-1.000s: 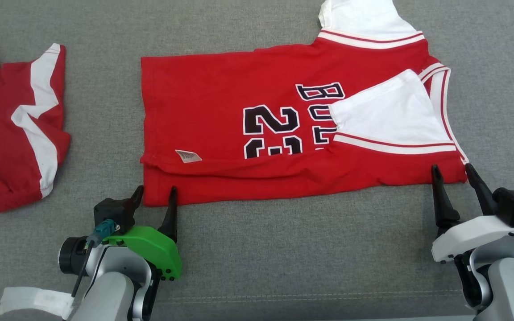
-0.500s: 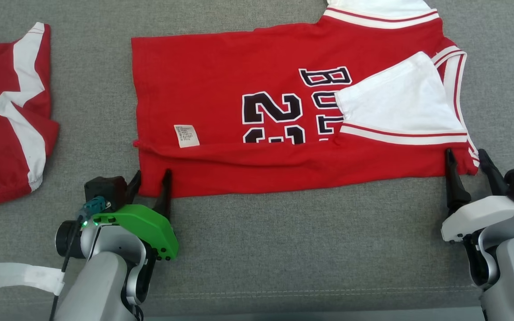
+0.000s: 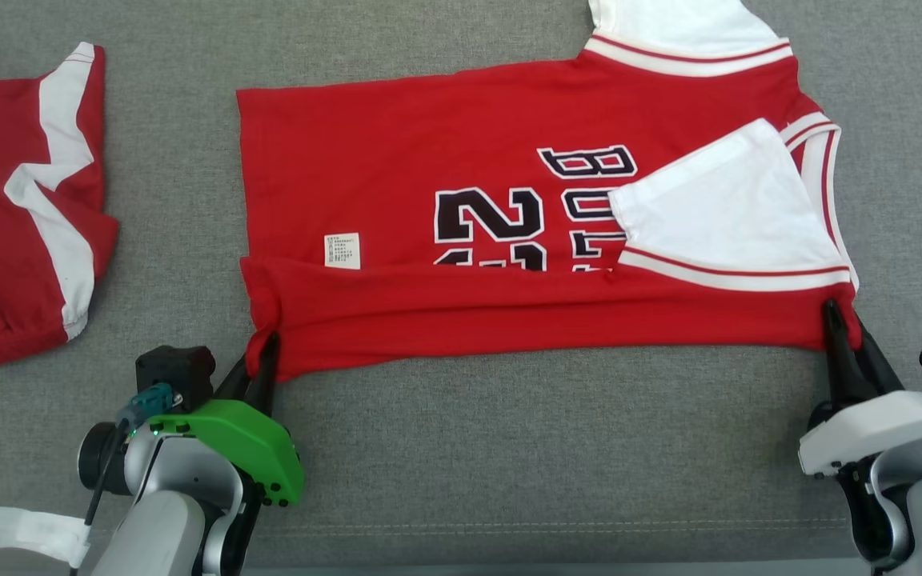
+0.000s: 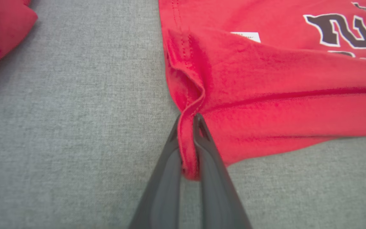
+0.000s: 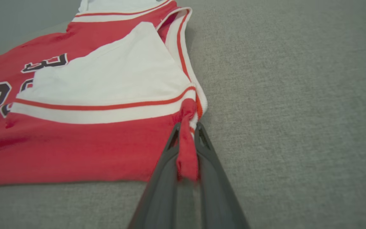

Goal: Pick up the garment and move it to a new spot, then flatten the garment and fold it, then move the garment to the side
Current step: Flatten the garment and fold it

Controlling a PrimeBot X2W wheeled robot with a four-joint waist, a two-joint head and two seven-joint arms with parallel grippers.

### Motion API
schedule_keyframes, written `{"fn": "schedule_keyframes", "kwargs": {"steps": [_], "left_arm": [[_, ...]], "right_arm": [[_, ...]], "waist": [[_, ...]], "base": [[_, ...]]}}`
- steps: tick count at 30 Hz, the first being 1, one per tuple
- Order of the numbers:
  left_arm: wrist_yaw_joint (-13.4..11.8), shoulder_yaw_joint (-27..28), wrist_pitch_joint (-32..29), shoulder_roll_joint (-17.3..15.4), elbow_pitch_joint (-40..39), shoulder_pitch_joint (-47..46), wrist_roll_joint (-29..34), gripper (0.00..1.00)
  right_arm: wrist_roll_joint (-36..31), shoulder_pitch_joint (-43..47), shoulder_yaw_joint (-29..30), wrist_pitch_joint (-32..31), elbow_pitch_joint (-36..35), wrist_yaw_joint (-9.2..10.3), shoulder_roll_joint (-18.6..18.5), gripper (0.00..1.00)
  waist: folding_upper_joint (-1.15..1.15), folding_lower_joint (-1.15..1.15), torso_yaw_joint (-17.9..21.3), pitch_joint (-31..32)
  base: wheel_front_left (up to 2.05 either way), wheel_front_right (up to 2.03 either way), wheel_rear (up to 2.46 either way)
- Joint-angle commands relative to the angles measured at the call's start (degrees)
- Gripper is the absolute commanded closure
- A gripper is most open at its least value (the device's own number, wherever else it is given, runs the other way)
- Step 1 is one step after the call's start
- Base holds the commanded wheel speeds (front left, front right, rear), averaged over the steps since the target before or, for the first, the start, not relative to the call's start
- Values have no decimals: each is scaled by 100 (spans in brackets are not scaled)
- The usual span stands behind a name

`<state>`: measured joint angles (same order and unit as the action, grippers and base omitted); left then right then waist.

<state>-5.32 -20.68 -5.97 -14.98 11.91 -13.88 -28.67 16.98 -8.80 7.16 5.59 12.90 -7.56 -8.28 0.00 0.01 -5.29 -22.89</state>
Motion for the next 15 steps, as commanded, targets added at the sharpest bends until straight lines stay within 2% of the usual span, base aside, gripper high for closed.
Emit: {"fn": "schedule_keyframes", "kwargs": {"steps": [1, 9, 15], "left_arm": [[-71, 45, -64, -120, -55, 140, -14, 100], [-154, 110, -468, -420, -610, 572, -162, 100], [-273, 136, -680, -477, -805, 933, -299, 100]], "right_arm": [[28, 206, 76, -72, -143, 14, 18, 100], [146, 1276, 421, -530, -1230, 16, 417, 100], [303, 1647, 272, -730, -1300, 15, 517, 100]], "waist": [[0, -1, -23, 36], [0, -1, 23, 164], [0, -1, 168, 229]], "base": [[0, 0, 0], [0, 0, 0], [0, 0, 0]]}}
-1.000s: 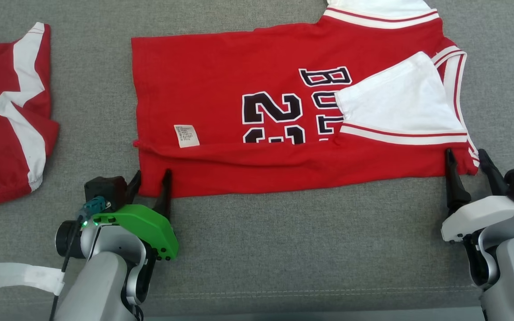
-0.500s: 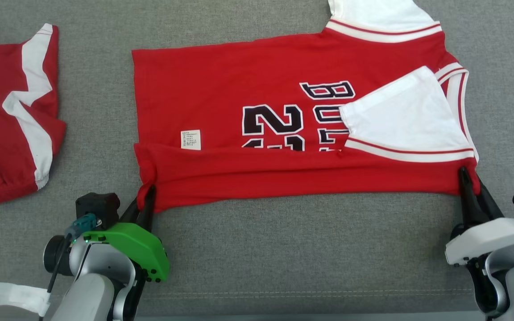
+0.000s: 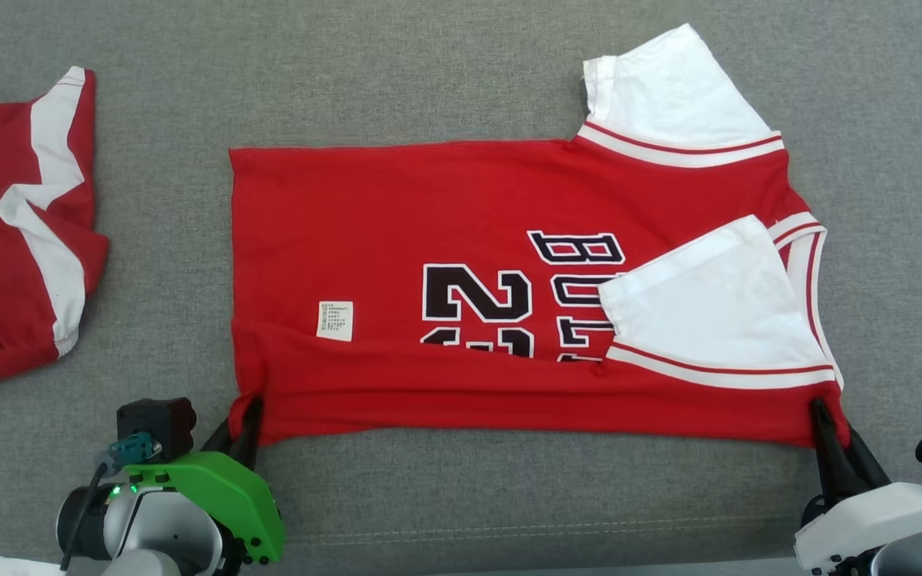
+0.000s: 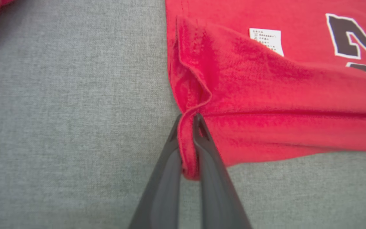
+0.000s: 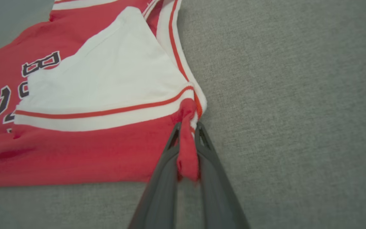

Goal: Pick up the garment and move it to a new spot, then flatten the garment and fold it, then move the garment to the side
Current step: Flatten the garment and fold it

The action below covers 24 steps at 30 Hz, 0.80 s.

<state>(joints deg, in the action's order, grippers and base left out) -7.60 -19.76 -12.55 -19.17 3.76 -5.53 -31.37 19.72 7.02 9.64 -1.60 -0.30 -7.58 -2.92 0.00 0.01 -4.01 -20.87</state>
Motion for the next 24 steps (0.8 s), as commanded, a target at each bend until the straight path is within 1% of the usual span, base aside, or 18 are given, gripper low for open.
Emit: {"fn": "schedule_keyframes", "kwargs": {"steps": [1, 2, 3, 4, 5, 6, 10, 13, 15, 16, 17, 20, 24], "left_arm": [[-79, 47, -31, -60, -14, 131, -22, 100], [-110, 55, -37, -68, -19, 160, -13, 92], [-116, 44, -79, -53, -2, 205, -61, 69], [-124, 36, -105, -42, 3, 231, -80, 53], [-148, 51, -74, -34, -9, 227, -77, 3], [-172, 65, -57, -25, -23, 226, -65, 0], [-353, 201, 216, 27, -125, 222, 9, 0], [-509, 358, 576, 89, -299, 130, 99, 0], [-557, 438, 833, 126, -399, 20, 165, 0], [-572, 487, 1045, 156, -474, -77, 205, 0], [-567, 503, 1121, 185, -499, -108, 198, 0], [-599, 538, 1318, 202, -577, -304, 302, 0], [-641, 583, 1508, 233, -590, -634, 402, 0]], "right_arm": [[84, 64, 2, -16, 57, 16, -19, 100], [121, 47, -10, -3, 120, 16, -18, 72], [65, 32, -15, 1, 170, 16, -16, 5], [110, -25, -10, 75, 188, 15, -18, 0], [133, -64, -15, 111, 228, 14, -15, 0], [103, -105, -15, 148, 249, 13, -10, 0], [-8, -262, 78, 319, 197, 13, -9, 0], [-123, -435, 184, 405, 66, 13, -8, 0], [-198, -581, 257, 420, -34, 13, -15, 0], [-241, -741, 288, 402, -124, 13, -90, 0], [-279, -827, 293, 379, -155, 13, -139, 0], [-279, -1137, 329, 335, -211, 13, -250, 0], [-184, -1703, 239, 261, -81, 13, -508, 0]], "waist": [[0, -1, 57, 30], [0, -1, 71, 39], [0, -1, 77, 49], [0, -1, 82, 55], [0, -1, 85, 63], [0, -1, 86, 70], [0, -1, 94, 106], [0, -1, 89, 134], [0, -1, 87, 146], [0, -1, 88, 170], [0, -1, 94, 177], [0, -1, 98, 194], [0, -1, 118, 164]], "base": [[0, 0, 0], [0, 0, 0], [0, 0, 0], [0, 0, 0], [0, 0, 0], [0, 0, 0], [0, 0, 0], [0, 0, 0], [0, 0, 0], [0, 0, 0], [0, 0, 0], [0, 0, 0], [0, 0, 0]]}}
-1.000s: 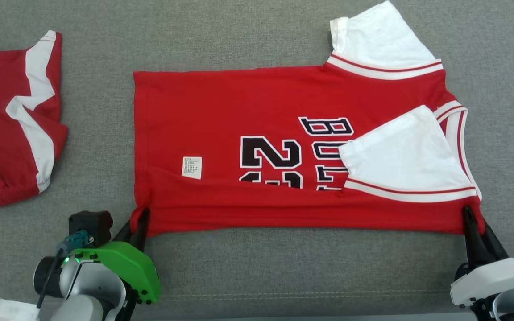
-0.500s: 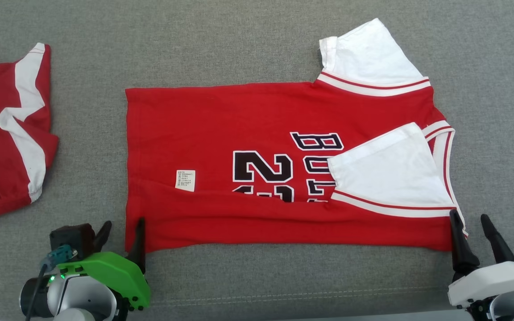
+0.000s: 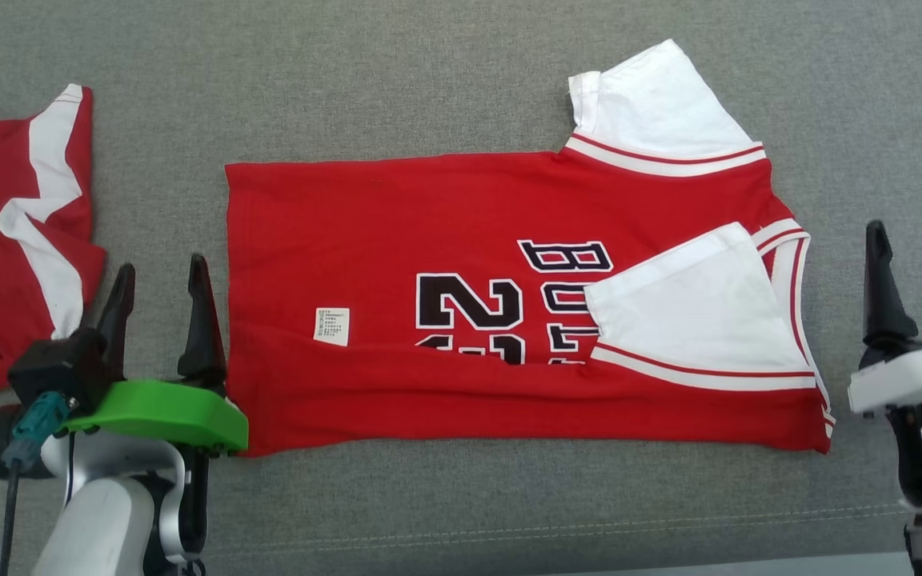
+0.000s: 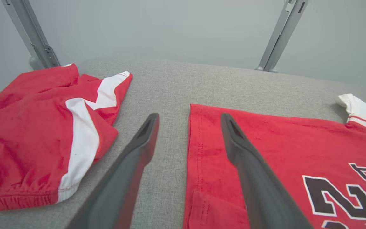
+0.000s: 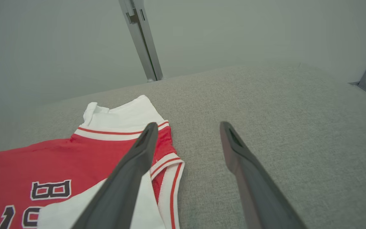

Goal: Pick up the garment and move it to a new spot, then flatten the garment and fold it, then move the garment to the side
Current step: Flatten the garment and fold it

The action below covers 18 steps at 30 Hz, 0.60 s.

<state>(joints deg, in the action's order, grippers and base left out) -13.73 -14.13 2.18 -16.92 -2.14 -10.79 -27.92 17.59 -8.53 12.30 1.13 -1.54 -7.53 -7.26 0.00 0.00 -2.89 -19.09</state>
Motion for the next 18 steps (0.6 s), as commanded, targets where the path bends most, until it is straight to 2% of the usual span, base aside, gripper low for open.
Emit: {"fn": "schedule_keyframes", "kwargs": {"steps": [1, 5, 8, 18], "left_arm": [[-11, 27, 74, 37, -2, -218, 47, 0], [35, 16, 68, 48, 118, -559, 60, 0], [178, -58, -94, 84, 344, -945, -38, 0], [981, -491, -1236, 193, 1494, -2333, -568, 0]], "right_arm": [[65, -305, -59, -46, 111, 8, -151, 0], [169, -843, -196, -162, 401, 8, -426, 0], [318, -1455, -405, -293, 770, 7, -720, 0], [743, -3369, -1406, -953, 2233, 5, -1605, 0]], "waist": [[0, 0, 5, -29], [0, 0, -29, -100], [0, 0, -109, -211], [0, 0, -486, -752]], "base": [[0, 0, 0], [0, 0, 0], [0, 0, 0], [0, 0, 0]]}}
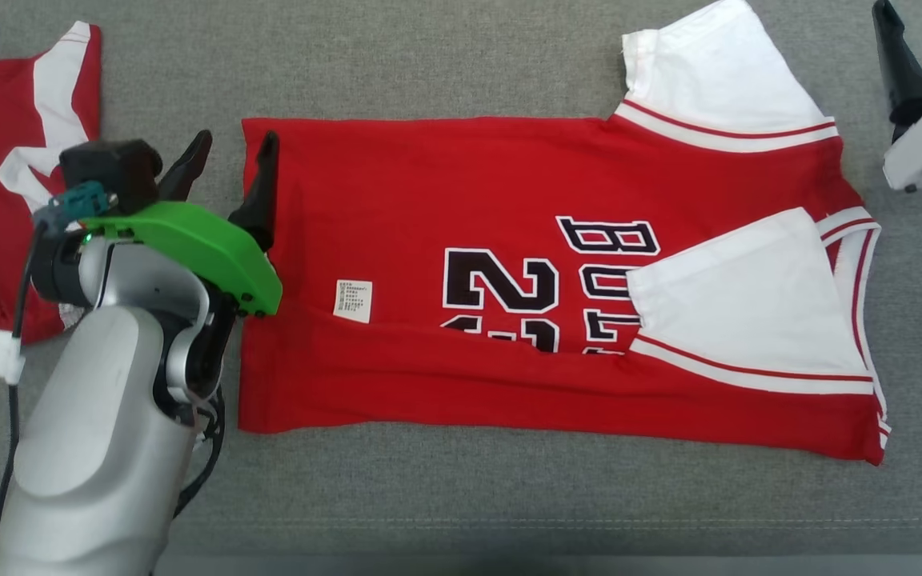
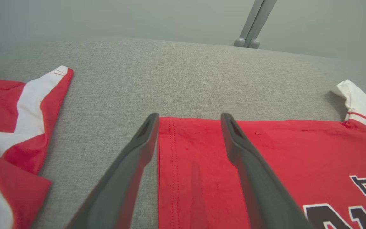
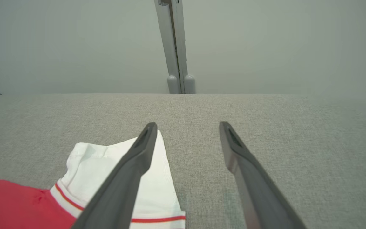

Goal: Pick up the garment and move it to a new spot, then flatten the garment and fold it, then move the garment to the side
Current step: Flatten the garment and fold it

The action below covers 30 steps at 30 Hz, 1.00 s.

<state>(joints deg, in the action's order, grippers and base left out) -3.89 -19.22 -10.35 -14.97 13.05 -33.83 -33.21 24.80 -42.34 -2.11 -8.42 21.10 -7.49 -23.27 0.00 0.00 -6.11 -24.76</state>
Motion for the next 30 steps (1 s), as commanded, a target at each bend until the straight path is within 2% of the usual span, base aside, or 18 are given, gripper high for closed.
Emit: {"fn": "schedule_keyframes", "kwargs": {"steps": [1, 8, 14, 22, 30], "left_arm": [[77, -18, -57, 34, 88, -163, -80, 0], [519, -177, -238, 183, 891, -982, -218, 0], [813, -280, -327, 278, 1523, -1450, -341, 0], [1038, -447, -515, 343, 2268, -1877, -541, 0], [1110, -668, -651, 318, 2744, -2055, -645, 0]], "right_arm": [[56, -159, -83, -57, 93, 1, -80, 0], [268, -1211, -1001, -401, 831, 1, -452, 0], [531, -1785, -1714, -495, 1281, 1, -592, 0], [815, -2276, -2399, -393, 1734, 1, -643, 0], [986, -2510, -2772, -297, 2169, 3, -589, 0]], "waist": [[0, 0, -207, -254], [0, 0, -443, -656], [0, 0, -521, -878], [0, 0, -496, -1084], [0, 0, -405, -1139]], "base": [[0, 0, 0], [0, 0, 0], [0, 0, 0], [0, 0, 0], [0, 0, 0]]}}
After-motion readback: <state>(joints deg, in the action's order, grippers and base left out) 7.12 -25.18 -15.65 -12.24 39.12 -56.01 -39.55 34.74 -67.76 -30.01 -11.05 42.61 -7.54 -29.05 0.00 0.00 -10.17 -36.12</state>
